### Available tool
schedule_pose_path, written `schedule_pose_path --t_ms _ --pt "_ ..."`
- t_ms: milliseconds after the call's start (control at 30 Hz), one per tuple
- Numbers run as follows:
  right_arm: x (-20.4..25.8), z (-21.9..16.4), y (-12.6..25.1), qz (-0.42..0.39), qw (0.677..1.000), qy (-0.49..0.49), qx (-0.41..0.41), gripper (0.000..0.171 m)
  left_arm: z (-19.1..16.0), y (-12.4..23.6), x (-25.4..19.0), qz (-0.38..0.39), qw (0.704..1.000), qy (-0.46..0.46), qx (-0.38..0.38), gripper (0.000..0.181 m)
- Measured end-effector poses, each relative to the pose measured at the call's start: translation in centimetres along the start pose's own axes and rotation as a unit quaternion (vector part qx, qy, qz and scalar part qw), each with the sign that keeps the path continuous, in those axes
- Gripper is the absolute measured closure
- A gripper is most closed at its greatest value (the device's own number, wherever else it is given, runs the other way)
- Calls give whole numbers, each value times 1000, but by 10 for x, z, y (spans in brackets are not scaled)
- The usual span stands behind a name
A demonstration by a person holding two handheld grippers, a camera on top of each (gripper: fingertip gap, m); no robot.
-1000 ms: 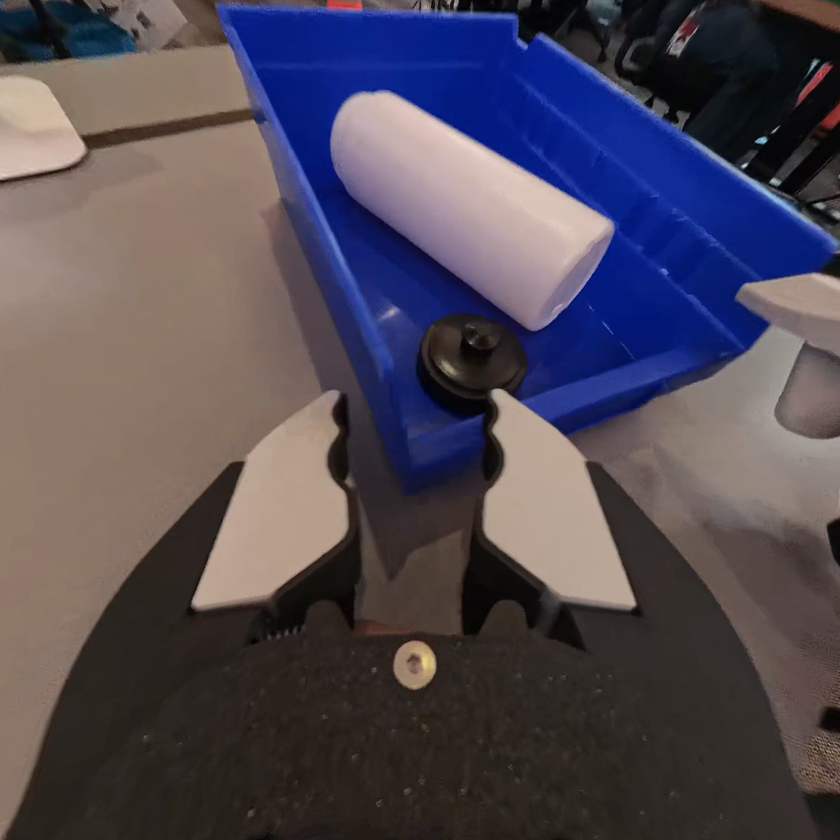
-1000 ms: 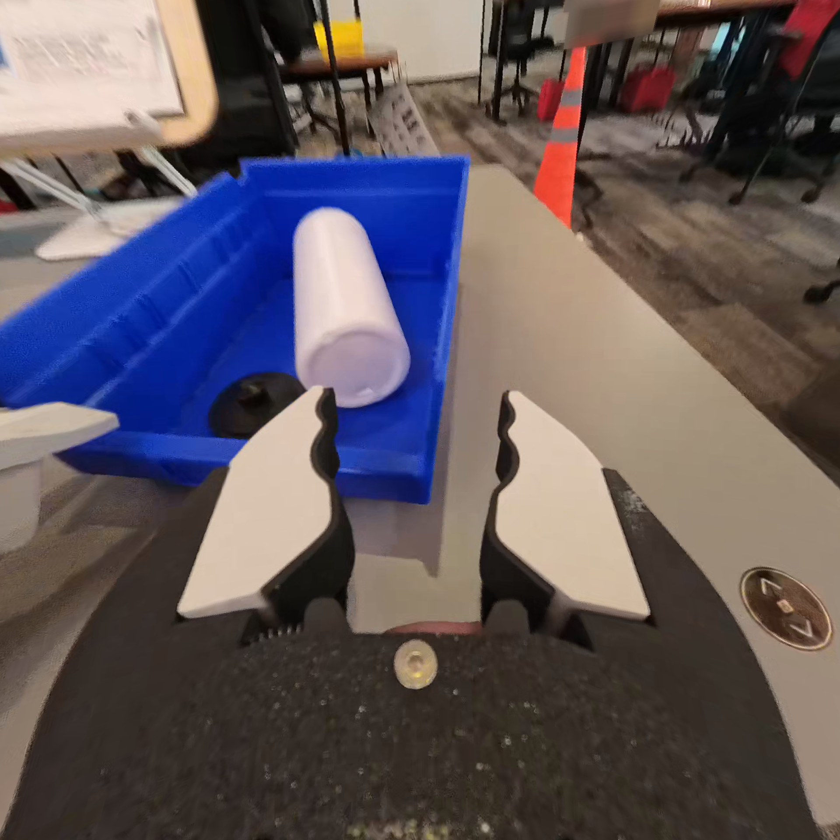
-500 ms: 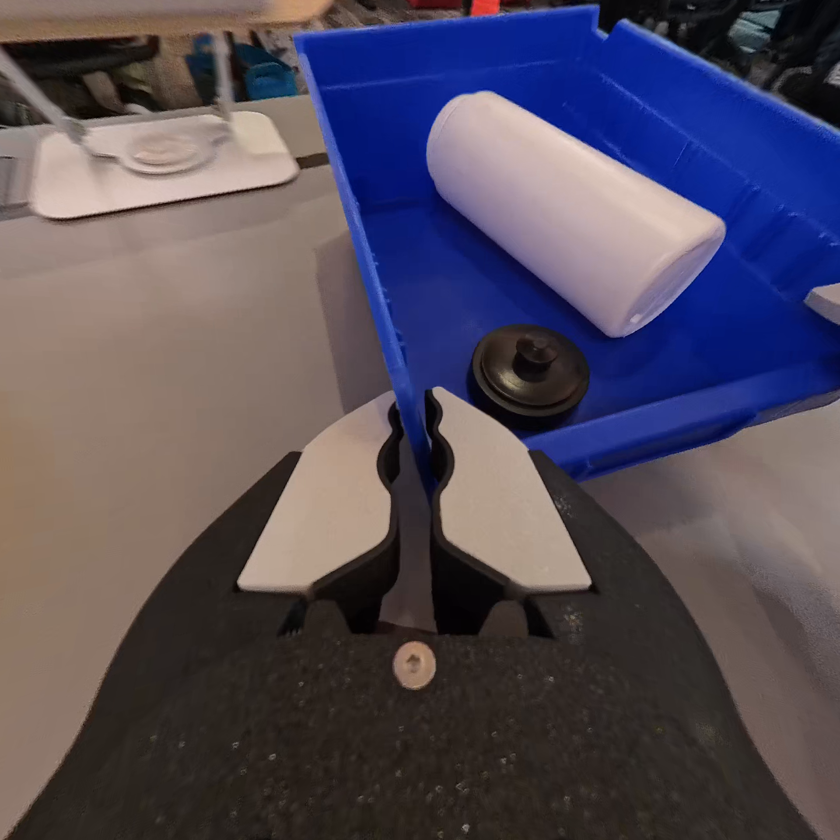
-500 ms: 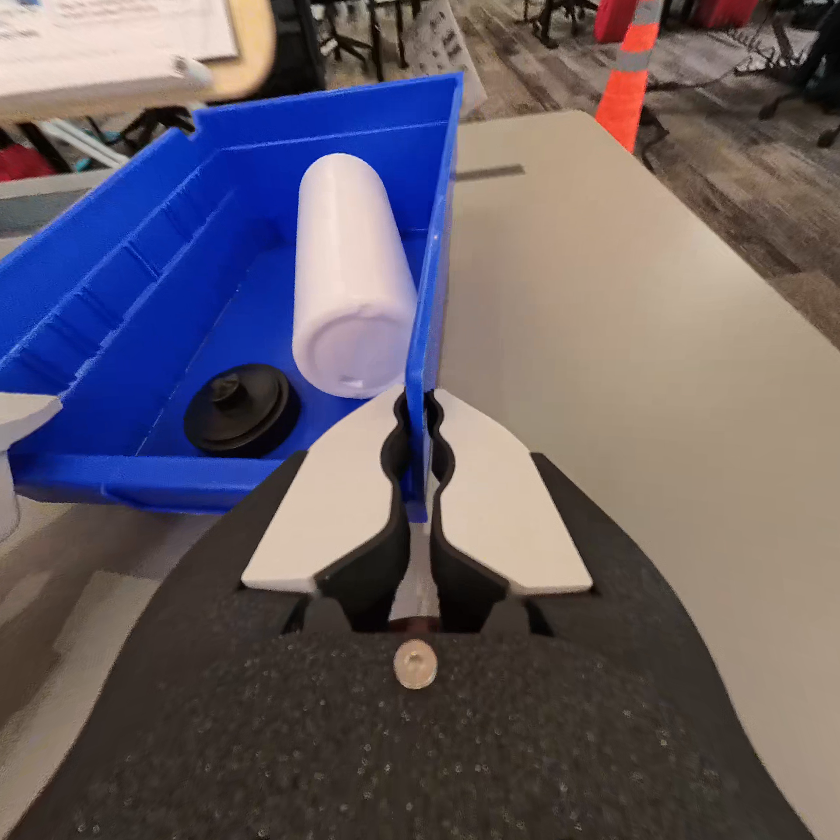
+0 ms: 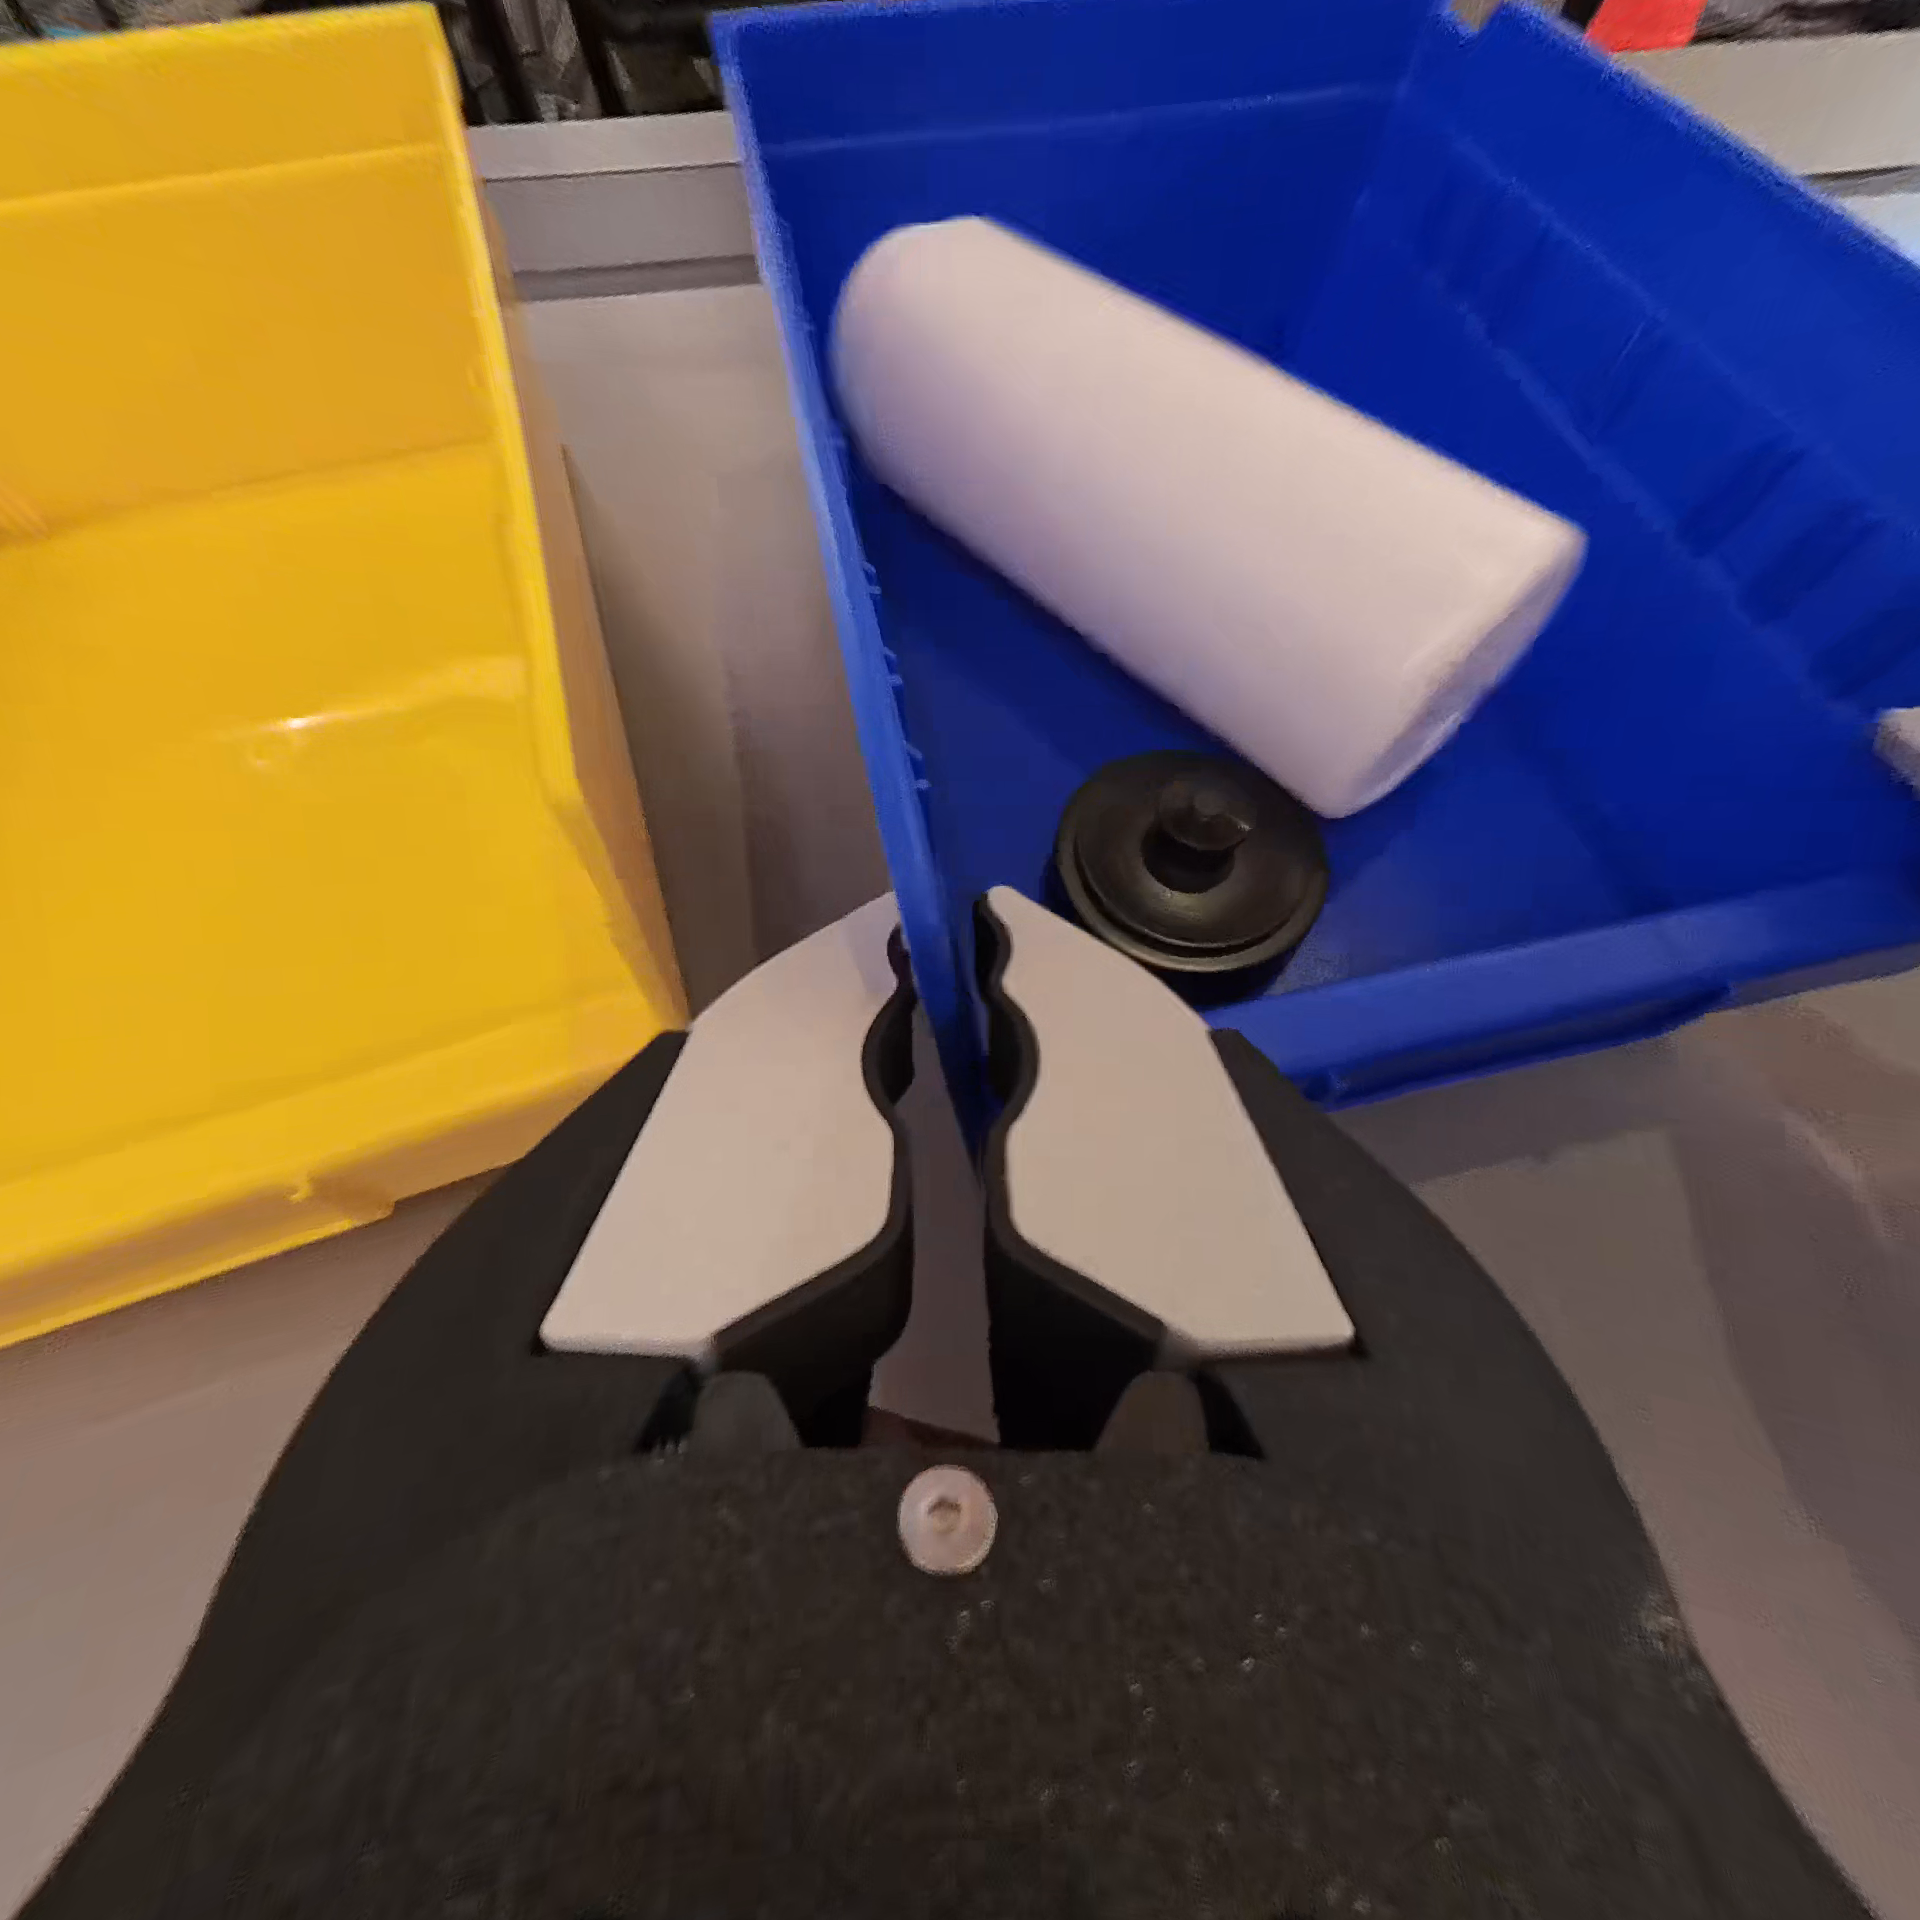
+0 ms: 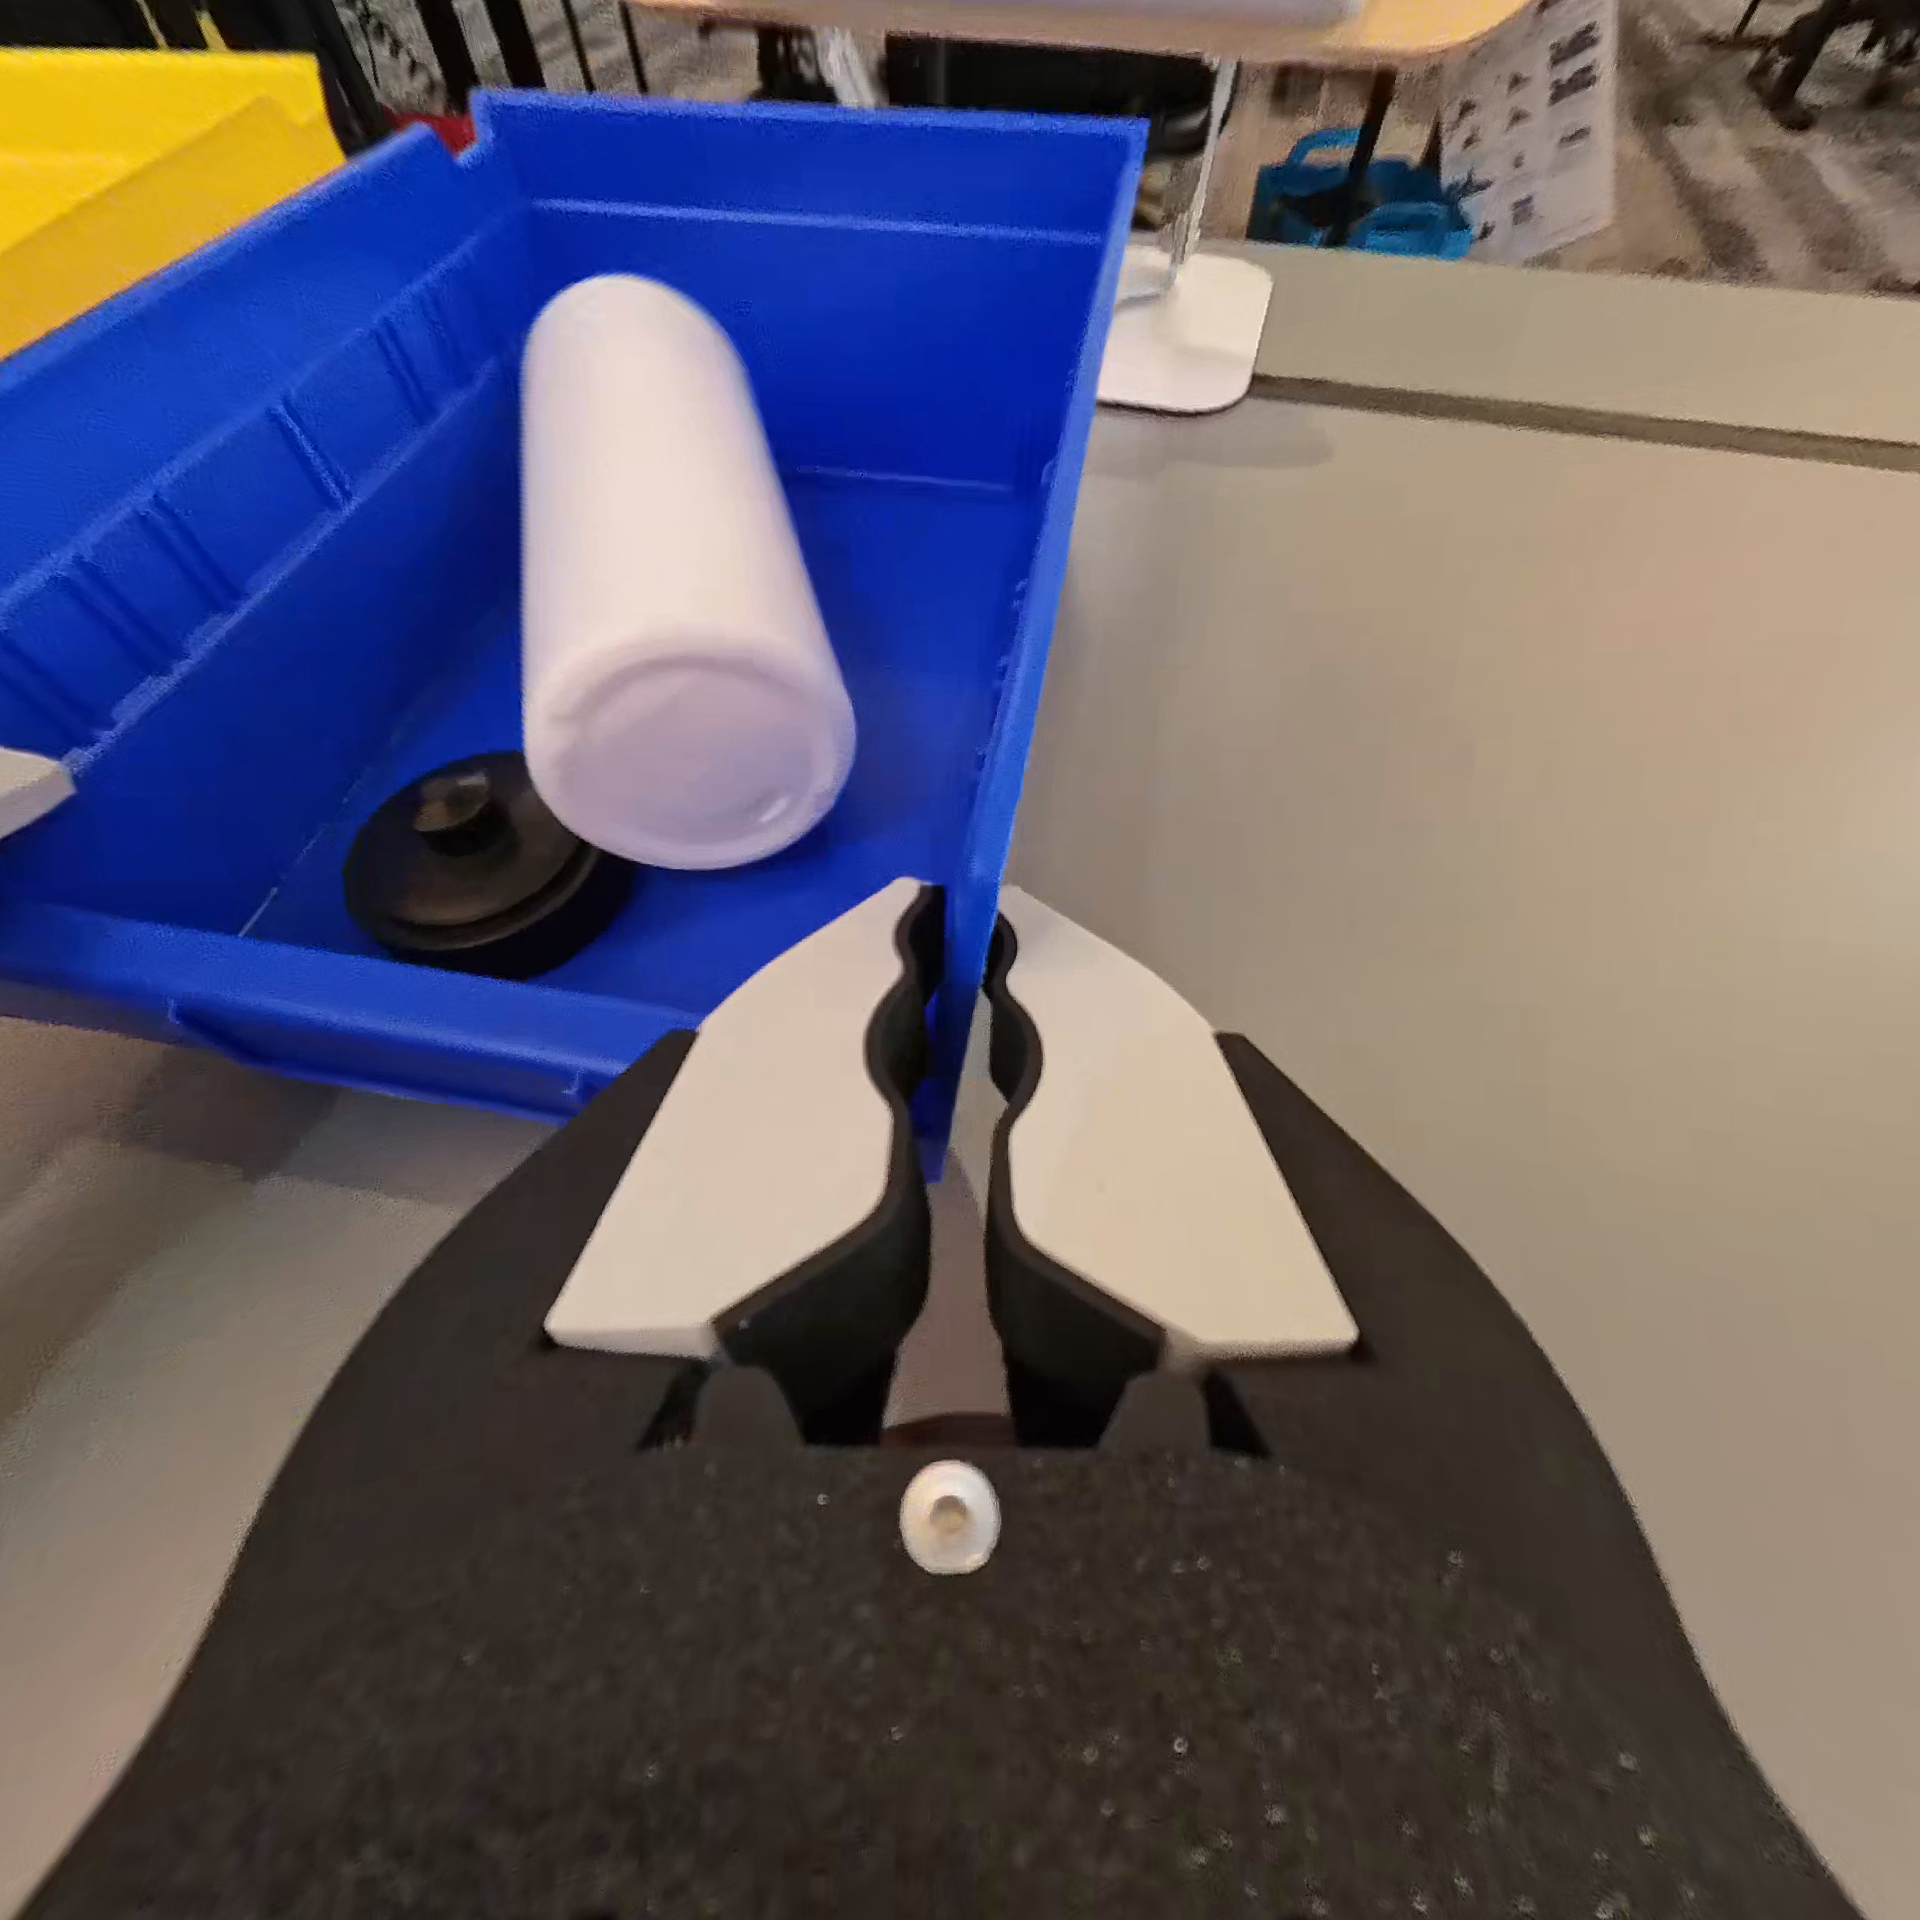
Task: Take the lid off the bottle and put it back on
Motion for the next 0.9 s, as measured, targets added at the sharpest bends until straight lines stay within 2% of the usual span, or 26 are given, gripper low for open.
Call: schedule_pose_path --t_ms 100,200,300,367,433,500,533,633,700,733,767,800,900 --pt "10 -2 6 49 998 31 6 145 3 25 -16 -55 998 -8 -19 140" --pt "12 -4 25 82 994 73 -8 132 8 73 3 -22 996 -37 -74 128" --pt "9 5 47 96 989 99 -55 126 -6 120 87 121 989 -16 -88 138" --pt "15 18 57 115 986 84 -81 126 -22 138 151 186 979 20 -75 132" --pt "27 26 66 127 981 96 -107 127 -27 139 196 187 978 62 -75 123" --pt "50 28 75 150 970 133 -135 128 -26 125 217 150 982 89 -66 111" --pt "65 25 78 167 964 154 -141 129 -23 117 221 130 985 95 -67 111" --pt "121 4 90 239 944 190 -123 128 -19 90 228 102 989 89 -59 116" --pt "160 -15 100 292 931 196 -99 128 -17 75 235 119 989 69 -47 131" --pt "177 -23 104 310 925 200 -86 128 -16 69 238 120 990 66 -47 143" --pt "192 -30 108 321 921 206 -76 127 -16 65 240 116 990 67 -45 171" --pt "204 -34 110 327 919 210 -68 128 -16 63 243 119 990 71 -40 179" --pt "235 -35 109 331 923 190 -42 126 -23 73 241 129 987 90 -25 179"
Point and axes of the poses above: each gripper's, where its closed fingertips meet, y back along the fingers, z out of its top, x = y × z across the jaws, the point moved 1 cm from there along y, back along the fingers, and after that the axes turned 4 degrees about -z, right-handed, at the moved point
